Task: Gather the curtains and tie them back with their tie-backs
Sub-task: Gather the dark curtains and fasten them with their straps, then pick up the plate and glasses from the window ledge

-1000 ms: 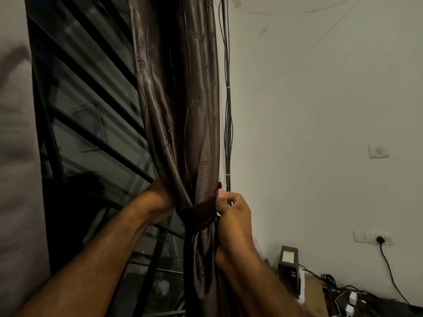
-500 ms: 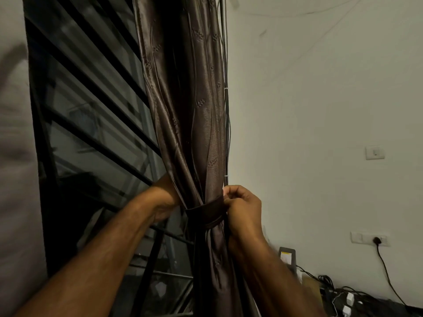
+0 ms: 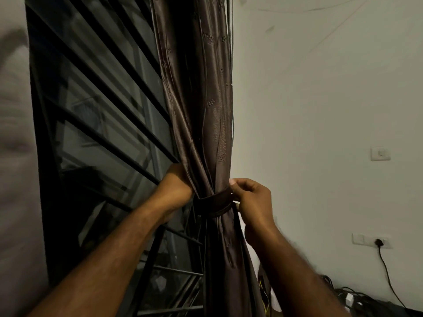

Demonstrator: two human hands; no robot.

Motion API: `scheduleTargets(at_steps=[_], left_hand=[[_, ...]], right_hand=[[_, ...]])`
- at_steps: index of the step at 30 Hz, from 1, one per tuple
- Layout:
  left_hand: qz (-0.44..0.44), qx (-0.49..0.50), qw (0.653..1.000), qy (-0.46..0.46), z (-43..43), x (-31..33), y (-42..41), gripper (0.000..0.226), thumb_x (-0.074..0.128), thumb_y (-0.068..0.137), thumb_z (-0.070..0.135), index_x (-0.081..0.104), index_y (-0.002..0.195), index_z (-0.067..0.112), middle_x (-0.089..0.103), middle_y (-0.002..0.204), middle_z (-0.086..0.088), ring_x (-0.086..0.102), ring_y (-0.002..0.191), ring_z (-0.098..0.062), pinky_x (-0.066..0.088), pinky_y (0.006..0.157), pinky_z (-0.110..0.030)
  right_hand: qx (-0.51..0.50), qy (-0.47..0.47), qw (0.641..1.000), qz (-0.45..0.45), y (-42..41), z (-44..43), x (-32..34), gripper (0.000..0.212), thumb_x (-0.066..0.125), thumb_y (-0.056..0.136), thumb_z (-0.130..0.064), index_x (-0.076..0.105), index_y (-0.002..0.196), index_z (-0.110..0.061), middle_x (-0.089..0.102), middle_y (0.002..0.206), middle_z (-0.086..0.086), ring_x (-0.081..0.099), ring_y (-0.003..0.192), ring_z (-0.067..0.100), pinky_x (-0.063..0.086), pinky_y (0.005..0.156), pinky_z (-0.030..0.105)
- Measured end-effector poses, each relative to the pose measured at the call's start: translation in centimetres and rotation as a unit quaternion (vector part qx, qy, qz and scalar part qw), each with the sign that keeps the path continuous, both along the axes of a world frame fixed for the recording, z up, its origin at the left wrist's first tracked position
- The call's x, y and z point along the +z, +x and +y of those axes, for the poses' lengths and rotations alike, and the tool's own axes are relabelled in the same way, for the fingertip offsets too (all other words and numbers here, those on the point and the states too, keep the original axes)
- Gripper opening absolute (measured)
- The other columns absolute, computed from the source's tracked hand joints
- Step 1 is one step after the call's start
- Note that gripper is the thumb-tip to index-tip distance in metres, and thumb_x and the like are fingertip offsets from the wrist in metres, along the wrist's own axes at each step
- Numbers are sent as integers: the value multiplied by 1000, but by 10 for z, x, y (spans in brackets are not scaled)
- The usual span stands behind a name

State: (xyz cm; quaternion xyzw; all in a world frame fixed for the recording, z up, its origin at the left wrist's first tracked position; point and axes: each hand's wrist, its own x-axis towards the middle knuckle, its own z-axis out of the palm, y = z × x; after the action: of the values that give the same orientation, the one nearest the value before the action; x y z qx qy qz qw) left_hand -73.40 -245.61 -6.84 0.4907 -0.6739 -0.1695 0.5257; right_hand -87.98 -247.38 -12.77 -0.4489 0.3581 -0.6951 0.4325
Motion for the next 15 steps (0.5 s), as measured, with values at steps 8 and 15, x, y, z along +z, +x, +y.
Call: scheduleTargets(at_steps=[8, 15], left_hand=[[72, 81, 989, -100, 6, -29, 3, 28, 58, 92, 1, 69, 106, 22, 71, 104, 7, 69, 91, -11, 53, 81, -25], [154, 156, 970, -109, 33, -56, 18, 15, 59, 94, 9, 69, 97, 20, 70, 98, 1, 68, 78, -12, 50, 67, -20]], right_hand=[[-169, -138, 969, 118, -12, 11, 7, 17, 60, 94, -10, 67, 103, -23, 69, 102, -12, 64, 93, -1, 48, 73, 5], [-119, -209, 956, 171, 2, 31, 5, 12, 61, 96, -11, 68, 101, -19, 69, 87, -14, 64, 82, -3, 49, 73, 8]])
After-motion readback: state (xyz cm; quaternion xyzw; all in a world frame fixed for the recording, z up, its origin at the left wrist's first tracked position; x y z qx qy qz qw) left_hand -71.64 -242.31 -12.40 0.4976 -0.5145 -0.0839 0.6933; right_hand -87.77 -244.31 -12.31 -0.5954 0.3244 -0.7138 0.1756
